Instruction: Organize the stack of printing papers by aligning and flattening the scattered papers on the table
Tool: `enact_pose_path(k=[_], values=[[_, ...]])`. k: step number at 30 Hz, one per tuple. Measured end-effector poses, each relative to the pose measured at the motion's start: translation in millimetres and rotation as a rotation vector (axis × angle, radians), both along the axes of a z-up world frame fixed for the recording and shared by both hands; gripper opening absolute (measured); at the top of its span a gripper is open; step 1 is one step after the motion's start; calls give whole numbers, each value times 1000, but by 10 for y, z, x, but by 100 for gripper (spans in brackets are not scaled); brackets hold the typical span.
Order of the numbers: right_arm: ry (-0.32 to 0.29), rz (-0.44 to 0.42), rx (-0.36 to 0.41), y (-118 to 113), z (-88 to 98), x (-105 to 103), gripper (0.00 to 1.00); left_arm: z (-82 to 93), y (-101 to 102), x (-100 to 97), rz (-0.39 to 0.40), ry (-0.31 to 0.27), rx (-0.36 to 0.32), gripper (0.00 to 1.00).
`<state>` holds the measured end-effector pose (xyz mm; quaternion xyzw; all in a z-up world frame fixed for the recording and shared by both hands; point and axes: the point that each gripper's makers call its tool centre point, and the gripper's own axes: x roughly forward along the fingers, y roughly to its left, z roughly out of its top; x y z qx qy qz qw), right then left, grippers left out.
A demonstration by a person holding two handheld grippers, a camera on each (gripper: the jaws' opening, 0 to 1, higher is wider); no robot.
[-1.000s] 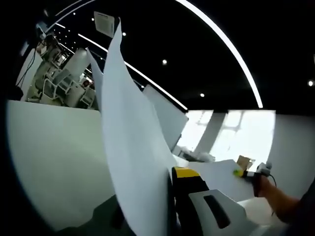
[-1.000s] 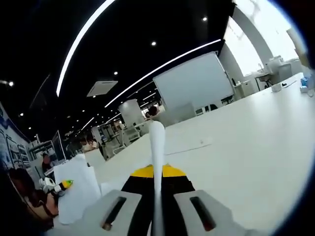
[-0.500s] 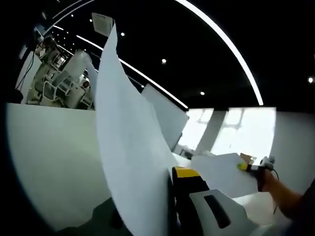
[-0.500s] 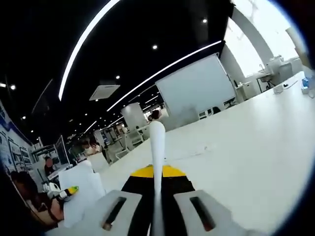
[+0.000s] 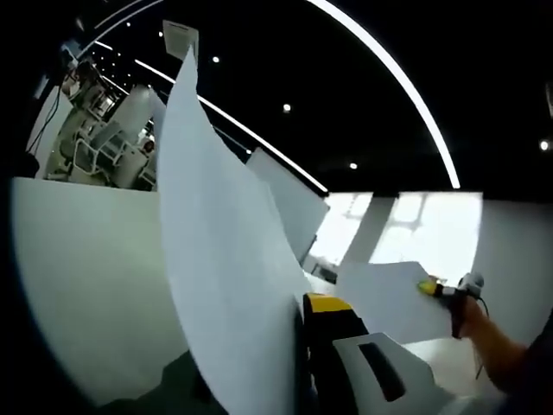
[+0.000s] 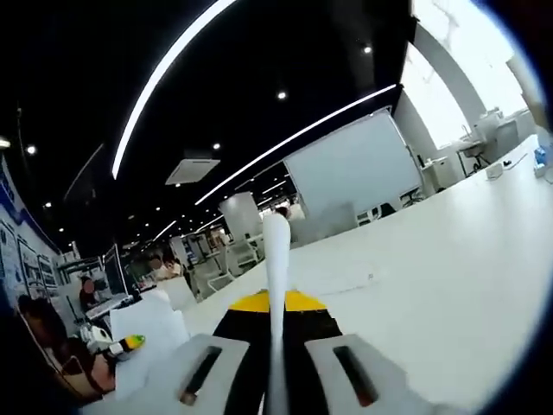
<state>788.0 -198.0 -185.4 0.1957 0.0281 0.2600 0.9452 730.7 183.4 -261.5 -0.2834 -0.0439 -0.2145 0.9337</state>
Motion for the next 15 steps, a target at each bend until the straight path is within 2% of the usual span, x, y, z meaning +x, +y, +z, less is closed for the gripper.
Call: enact_pose_path(k=[7,15], values=[[-19,11,17,81,32,-21,0,-31,58,25,2,7,-21,11],[-32,18,31,136,80,-65,0,-73,42,53,2,10,23,11]])
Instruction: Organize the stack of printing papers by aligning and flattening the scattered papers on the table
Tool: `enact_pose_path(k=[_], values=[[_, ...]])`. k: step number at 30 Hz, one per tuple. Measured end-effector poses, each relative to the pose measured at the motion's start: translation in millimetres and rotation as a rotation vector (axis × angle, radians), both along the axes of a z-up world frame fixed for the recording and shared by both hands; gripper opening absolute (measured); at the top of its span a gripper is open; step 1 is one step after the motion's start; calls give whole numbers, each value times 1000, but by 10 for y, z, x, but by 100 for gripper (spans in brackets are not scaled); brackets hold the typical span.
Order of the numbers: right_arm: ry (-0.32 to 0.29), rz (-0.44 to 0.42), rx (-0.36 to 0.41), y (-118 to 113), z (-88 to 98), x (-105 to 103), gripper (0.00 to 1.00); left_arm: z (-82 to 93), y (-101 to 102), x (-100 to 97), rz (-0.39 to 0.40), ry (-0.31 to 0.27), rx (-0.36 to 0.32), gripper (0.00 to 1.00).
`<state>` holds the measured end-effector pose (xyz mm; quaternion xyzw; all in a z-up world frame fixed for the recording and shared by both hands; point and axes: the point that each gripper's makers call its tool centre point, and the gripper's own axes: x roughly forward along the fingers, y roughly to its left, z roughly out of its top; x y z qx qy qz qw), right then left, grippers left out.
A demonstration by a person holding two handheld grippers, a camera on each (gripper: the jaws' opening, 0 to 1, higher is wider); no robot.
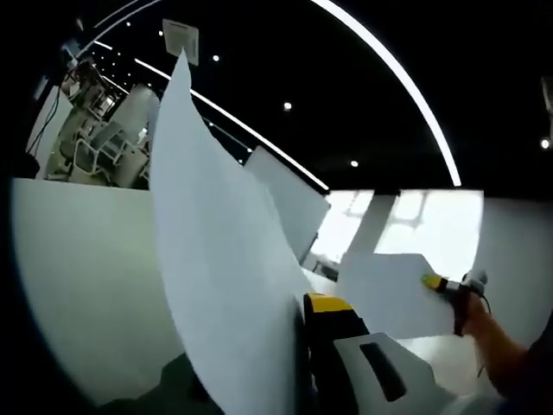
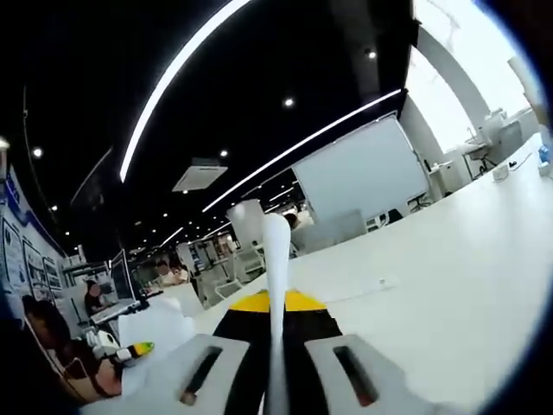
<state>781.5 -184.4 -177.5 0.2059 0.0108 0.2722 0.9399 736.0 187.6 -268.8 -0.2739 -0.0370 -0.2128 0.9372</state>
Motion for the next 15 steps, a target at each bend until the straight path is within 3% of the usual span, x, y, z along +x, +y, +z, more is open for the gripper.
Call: enact_pose_path(k=[15], values=[[-30,-1,24,7,131,-124,0,-19,-14,-4,-8,5,21,12]])
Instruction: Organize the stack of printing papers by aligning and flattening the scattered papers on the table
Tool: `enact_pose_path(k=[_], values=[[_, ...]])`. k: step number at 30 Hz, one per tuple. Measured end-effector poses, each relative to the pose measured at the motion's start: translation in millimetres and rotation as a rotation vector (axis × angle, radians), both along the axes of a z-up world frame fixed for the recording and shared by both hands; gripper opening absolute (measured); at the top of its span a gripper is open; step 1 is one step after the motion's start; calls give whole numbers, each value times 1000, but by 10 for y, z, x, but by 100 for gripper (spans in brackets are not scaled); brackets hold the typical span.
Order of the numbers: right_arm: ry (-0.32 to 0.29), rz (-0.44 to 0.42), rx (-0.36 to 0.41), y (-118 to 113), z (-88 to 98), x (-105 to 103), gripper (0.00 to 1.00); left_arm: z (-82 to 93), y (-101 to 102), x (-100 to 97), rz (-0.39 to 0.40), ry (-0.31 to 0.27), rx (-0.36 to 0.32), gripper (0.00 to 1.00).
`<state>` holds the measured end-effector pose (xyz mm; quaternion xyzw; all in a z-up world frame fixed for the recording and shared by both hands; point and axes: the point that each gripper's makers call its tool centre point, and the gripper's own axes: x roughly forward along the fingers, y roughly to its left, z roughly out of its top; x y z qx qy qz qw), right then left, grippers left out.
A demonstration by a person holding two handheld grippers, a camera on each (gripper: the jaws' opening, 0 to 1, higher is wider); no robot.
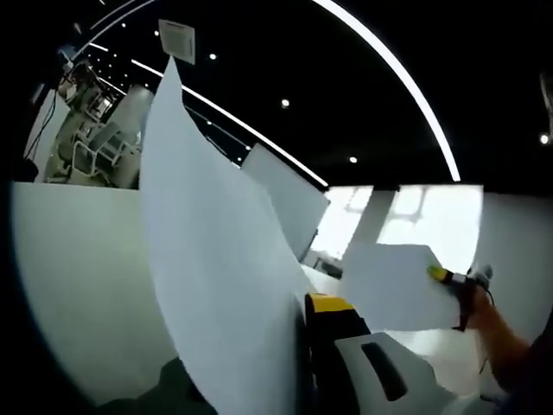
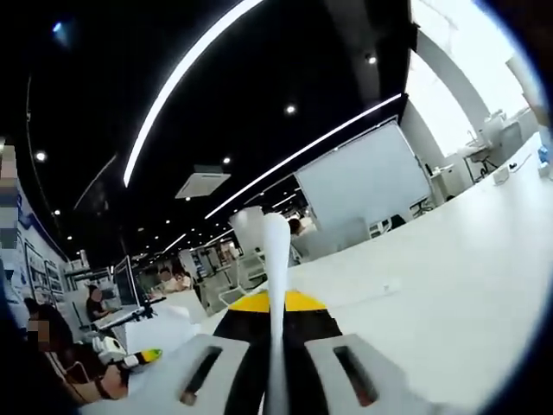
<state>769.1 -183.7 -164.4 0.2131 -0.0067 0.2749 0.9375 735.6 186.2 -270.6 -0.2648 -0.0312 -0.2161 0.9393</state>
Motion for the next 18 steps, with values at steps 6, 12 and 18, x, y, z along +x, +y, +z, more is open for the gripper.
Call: enact_pose_path(k=[6,12,18], values=[[-17,1,-4,24,60,-62,0,-4,-25,-11,-6,0,16,13],[-32,3,2,39,113,-92,0,-12,-37,-13,-9,3,25,15],[-38,15,8,90,134,-86,0,-32,-88,-18,-10,3,74,17]])
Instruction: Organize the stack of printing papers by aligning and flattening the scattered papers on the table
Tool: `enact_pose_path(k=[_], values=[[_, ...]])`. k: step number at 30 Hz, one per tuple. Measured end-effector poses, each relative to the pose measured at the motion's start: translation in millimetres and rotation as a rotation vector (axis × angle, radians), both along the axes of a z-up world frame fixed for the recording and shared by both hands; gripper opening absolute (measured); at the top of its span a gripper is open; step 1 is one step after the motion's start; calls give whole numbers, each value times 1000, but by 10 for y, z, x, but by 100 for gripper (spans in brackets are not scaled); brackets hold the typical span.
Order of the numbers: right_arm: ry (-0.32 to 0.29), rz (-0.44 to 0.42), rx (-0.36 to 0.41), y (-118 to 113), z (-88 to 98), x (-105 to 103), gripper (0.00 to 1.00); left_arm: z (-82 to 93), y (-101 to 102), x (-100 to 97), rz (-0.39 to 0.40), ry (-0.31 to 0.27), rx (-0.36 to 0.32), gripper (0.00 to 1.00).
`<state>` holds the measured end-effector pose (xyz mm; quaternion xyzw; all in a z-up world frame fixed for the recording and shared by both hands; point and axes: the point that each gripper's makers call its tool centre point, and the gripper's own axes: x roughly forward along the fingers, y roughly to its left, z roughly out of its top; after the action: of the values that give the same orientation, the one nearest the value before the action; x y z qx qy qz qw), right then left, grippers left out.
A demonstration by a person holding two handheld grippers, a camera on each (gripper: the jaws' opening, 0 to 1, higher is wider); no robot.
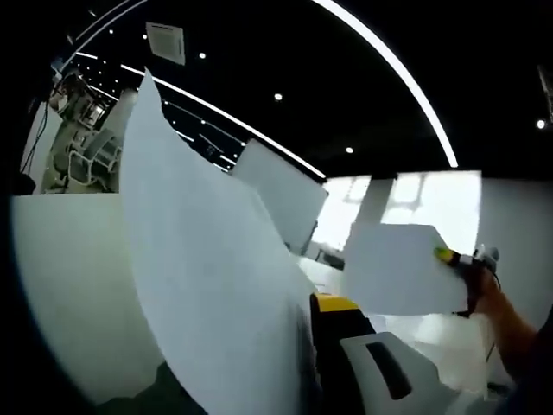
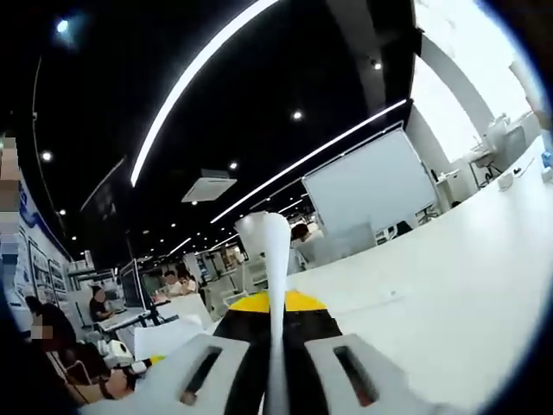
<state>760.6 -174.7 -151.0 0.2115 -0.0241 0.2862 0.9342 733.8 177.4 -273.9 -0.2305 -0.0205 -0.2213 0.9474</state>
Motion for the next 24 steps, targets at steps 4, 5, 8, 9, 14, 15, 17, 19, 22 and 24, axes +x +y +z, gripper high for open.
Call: enact_pose_path(k=[4,5,8,9,14,15,17,19,22,24], values=[[0,4,0,7,-3,7,0,-12,-8,6,0,2,17,17],[0,4,0,6,-4,9,0,-13,-9,8,-1,3,19,17],[0,4,3,-2,-4,22,0,-13,-19,9,-1,5,24,17],[-1,5,4,2,-1,22,0,-14,-23,10,-1,5,27,17],[-8,9,7,20,25,27,0,-10,-52,2,-3,7,32,17],[-9,10,6,26,26,28,0,-8,-57,0,-3,7,31,17],[-10,11,5,35,28,27,0,-5,-62,-4,-4,6,28,17],[-12,12,5,45,33,19,0,-1,-66,-7,-5,6,24,17],[-15,14,5,60,41,8,0,2,-75,-12,-5,5,24,17],[-17,15,5,66,46,3,0,3,-79,-13,-5,5,23,17]])
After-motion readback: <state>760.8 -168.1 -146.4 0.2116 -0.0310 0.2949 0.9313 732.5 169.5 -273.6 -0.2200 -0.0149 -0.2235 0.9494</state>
